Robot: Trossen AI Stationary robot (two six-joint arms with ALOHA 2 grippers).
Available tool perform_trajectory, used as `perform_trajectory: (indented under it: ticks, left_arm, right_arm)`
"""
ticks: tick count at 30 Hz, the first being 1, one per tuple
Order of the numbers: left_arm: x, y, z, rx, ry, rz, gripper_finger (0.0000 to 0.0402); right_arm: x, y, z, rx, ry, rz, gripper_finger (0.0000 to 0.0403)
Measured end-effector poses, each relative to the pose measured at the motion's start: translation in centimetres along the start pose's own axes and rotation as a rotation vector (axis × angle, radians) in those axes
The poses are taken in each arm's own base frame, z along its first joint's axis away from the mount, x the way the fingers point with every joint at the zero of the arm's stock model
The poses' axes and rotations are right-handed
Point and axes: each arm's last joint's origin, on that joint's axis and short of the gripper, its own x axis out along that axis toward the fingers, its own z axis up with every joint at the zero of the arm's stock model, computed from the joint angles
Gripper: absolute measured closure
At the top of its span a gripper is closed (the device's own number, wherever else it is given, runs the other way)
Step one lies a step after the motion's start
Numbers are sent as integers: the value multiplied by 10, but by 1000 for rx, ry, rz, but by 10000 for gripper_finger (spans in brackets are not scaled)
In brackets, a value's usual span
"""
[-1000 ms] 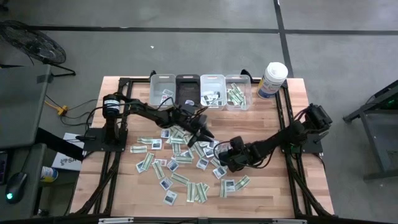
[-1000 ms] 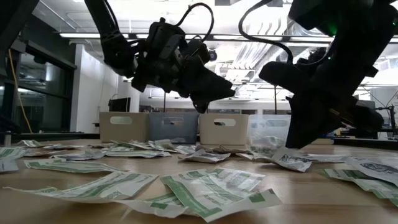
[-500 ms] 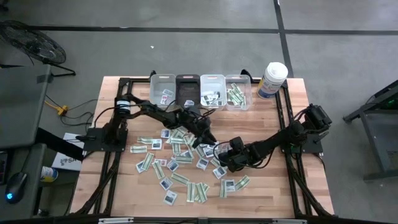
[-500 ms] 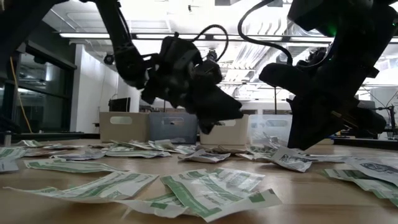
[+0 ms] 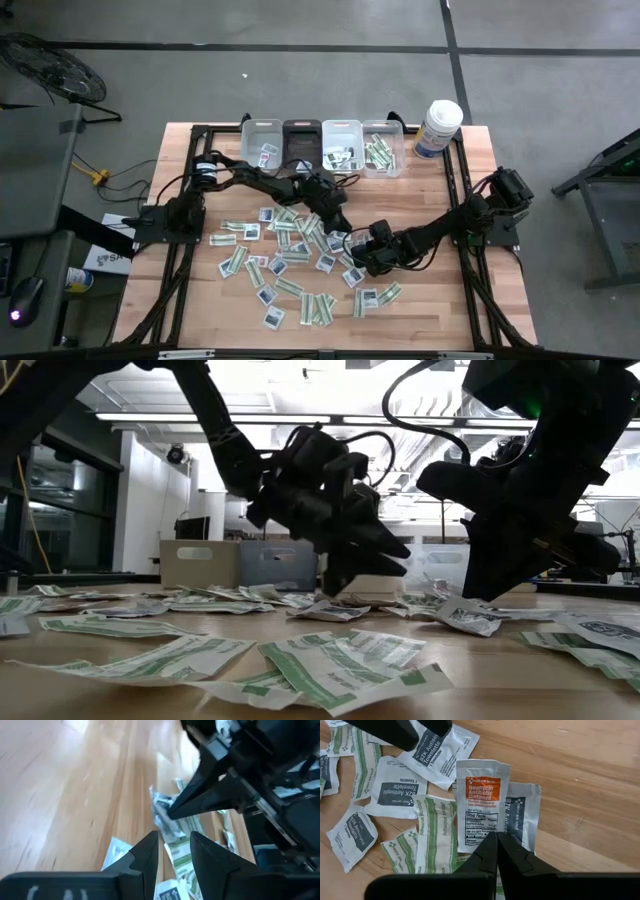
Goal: Pick & Place First Aid Supplies
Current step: Put the orange ointment pack into the gray bin
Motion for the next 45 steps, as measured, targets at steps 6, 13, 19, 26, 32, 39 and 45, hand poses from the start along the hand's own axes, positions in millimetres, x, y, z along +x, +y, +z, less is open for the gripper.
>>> perform_trajectory:
  ticks: [6,13,19,26,32,39,45]
  left_arm:
    - [0,-1,2,-14,1,6,291]
    - [10,-13,10,-7,2,80,291]
    - [17,-23,16,57,32,177,291]
    - [18,-25,15,75,45,216,291]
    - [29,-23,5,75,75,189,291]
    - [33,-22,3,82,80,168,291]
    - [34,-24,7,95,52,133,291]
  right_arm:
    - [0,0,0,0,-5,0,403]
    - [1,1,2,6,-8,10,403]
    - [1,1,3,7,-9,12,403]
    - [1,2,3,9,-9,16,403]
    - [2,2,4,-4,-17,24,403]
    - [2,3,4,-6,-21,32,403]
    - [2,4,4,-6,-18,33,403]
